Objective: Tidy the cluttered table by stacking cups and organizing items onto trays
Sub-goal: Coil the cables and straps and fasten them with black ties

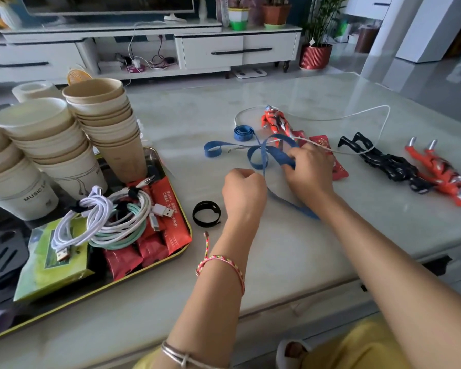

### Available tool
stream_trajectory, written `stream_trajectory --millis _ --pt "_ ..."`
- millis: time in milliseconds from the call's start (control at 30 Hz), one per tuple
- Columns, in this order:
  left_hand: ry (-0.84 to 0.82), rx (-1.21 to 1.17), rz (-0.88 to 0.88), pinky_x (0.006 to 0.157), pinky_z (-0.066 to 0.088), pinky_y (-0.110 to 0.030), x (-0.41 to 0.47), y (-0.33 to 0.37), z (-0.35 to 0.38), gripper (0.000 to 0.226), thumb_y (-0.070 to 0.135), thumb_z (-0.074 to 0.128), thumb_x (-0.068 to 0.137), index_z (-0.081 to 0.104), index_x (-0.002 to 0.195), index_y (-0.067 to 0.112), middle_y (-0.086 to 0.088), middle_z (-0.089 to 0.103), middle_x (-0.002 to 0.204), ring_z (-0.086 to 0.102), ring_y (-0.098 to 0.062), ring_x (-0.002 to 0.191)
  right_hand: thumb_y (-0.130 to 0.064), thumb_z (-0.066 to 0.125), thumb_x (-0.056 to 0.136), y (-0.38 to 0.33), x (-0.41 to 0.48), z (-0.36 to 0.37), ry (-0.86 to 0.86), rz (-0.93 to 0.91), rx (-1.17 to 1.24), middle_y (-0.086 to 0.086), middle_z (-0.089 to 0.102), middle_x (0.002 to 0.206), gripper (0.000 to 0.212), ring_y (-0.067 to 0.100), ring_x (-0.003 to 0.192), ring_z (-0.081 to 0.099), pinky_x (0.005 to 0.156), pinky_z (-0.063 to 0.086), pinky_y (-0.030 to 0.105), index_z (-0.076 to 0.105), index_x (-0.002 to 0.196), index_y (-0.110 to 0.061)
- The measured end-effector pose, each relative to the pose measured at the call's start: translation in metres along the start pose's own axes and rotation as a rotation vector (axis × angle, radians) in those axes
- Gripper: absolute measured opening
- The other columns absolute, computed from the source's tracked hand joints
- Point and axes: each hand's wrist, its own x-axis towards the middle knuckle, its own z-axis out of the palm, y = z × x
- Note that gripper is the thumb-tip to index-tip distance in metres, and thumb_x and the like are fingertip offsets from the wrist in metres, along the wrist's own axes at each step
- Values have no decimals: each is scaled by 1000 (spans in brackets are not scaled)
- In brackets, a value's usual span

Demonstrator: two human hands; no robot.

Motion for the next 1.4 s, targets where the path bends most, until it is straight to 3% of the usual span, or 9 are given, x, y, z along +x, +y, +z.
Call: stream_trajectory --millis 100,200,400,600,734,867,1001,1201,1401 --pt "5 -4 77 69 41 -29 -5 4 0 26 2 40 81 49 66 22 -5 59 82 49 -25 76 -7 56 83 4 -3 -9 82 -37 63 15 59 91 8 34 93 51 67 19 29 64 82 -5" --pt "-15 -19 130 83 46 -33 -10 10 0 22 7 45 83 62 97 12 -10 65 104 58 -29 98 -2 60 78 7 -9 -20 133 -93 193 11 60 84 8 30 86 52 70 26 28 67 79 -6" --pt "7 176 264 103 37 -37 -6 4 2 57 13 49 86 34 140 19 -6 41 139 40 -24 127 14 66 68 5 -34 -42 127 -349 308 17 63 90 15 21 87 52 78 33 20 69 75 2" --pt "-110 342 175 92 45 -31 -3 -5 3 47 11 49 85 48 131 19 -9 51 128 50 -28 115 12 60 73 16 -47 -46 -193 -261 321 9 60 81 16 27 79 57 69 40 30 67 80 0" --pt "-144 537 246 90 47 -38 -7 -6 4 29 13 52 82 60 110 16 -9 47 118 50 -32 108 14 55 74 14 -44 -47 -22 -154 392 7 62 86 25 20 82 56 69 35 12 70 86 -2" --pt "-123 578 291 66 42 -26 -8 -7 2 13 10 56 80 54 92 15 -5 52 91 53 -27 85 16 56 71 14 -35 -48 121 -176 259 16 63 105 33 31 101 56 92 40 30 74 89 -5" --pt "-75 441 228 39 30 -13 -7 -9 0 12 2 49 82 51 88 12 3 46 71 45 -15 63 19 48 73 18 -33 -44 -91 -184 160 16 60 112 38 31 109 52 94 35 27 71 96 -1" --pt "-150 340 92 74 46 -29 -9 -8 -3 52 3 54 82 38 130 12 -11 50 123 52 -28 107 18 49 75 14 -30 -42 105 -28 267 19 49 126 31 29 116 48 93 34 23 74 85 1" --pt "7 201 254 88 44 -34 -15 2 -7 46 9 45 81 45 127 15 -4 50 122 49 -25 112 22 46 73 6 -32 -53 127 -31 536 17 66 95 36 25 97 62 82 46 26 73 80 -1"
